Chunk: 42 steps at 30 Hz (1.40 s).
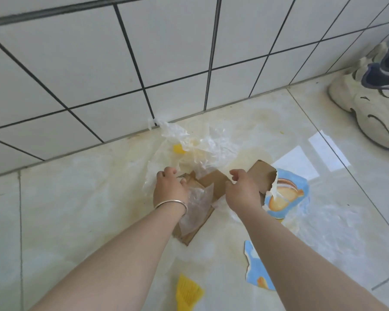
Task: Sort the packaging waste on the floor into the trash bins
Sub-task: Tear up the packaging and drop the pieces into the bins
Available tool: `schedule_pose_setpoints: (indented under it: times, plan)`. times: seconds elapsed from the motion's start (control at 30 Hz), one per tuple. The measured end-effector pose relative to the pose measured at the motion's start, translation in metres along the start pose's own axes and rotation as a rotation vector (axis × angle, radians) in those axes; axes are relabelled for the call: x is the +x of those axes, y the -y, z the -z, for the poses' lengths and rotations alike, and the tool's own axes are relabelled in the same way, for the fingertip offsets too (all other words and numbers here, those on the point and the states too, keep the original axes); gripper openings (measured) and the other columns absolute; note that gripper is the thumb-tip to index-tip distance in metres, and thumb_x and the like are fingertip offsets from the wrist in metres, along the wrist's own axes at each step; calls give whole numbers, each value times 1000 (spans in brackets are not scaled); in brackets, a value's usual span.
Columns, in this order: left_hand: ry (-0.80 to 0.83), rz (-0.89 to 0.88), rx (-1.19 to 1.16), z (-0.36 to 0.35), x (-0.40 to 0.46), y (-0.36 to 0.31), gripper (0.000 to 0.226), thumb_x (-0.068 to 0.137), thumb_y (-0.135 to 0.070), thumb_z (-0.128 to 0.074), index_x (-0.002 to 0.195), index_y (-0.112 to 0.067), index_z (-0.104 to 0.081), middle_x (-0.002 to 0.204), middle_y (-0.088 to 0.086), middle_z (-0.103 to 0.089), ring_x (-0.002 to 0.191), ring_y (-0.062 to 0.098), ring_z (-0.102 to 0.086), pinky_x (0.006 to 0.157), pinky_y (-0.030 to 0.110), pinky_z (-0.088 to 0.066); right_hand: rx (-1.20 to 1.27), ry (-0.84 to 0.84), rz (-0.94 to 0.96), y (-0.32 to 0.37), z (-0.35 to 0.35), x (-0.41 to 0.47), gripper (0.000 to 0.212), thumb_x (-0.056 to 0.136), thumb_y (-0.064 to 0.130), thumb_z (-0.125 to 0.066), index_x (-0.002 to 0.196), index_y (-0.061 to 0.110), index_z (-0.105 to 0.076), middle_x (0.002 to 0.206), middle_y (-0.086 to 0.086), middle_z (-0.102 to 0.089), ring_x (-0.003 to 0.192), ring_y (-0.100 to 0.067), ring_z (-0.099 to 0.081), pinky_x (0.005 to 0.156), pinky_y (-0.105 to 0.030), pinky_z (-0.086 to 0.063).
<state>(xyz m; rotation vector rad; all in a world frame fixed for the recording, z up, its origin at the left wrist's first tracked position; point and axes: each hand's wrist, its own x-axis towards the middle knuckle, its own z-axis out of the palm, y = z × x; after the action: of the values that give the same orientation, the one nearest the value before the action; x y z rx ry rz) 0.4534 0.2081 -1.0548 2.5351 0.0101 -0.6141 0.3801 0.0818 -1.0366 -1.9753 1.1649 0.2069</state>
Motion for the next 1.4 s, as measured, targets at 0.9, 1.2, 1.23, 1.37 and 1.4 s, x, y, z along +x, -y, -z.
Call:
schedule_pose_setpoints:
  times: [0.9,1.2,1.23,1.37,1.4]
  plan:
    - [404,-207,-171,28,-66,11,11,77,-15,-70,86,-11,-66,76,3,-64,71,19,-57,69,29,-46,488,47,58,-61,18,-92,28,92,6,-51,93,33,-53,91,11,-60,77,-8,-58,70,-22,-51]
    - [146,-242,-250,25,-107,-10,8,81,-22,-67,84,-15,-64,66,0,-58,69,24,-54,58,28,-40,208,-159,-199,-123,50,-121,37,94,12,-37,122,24,-57,70,6,-50,62,-12,-50,57,-26,-42]
    - [156,-212,-268,22,-108,-12,9,82,-23,-66,86,-16,-64,72,2,-62,73,25,-58,60,28,-41,153,-131,-209,-127,52,-119,39,94,13,-36,126,25,-55,70,6,-51,64,-16,-51,61,-29,-45]
    - [185,-123,-299,5,-108,-17,17,84,-26,-64,97,-16,-65,93,7,-69,89,28,-64,73,30,-46,107,-100,-231,-145,64,-108,45,94,14,-35,135,29,-49,65,5,-50,76,-21,-51,69,-32,-46]
    - [205,-109,-280,-2,-108,-18,19,85,-27,-63,100,-15,-65,97,8,-70,91,29,-64,75,31,-47,101,-100,-242,-148,67,-106,46,94,15,-36,136,29,-46,65,3,-50,76,-22,-51,67,-30,-45]
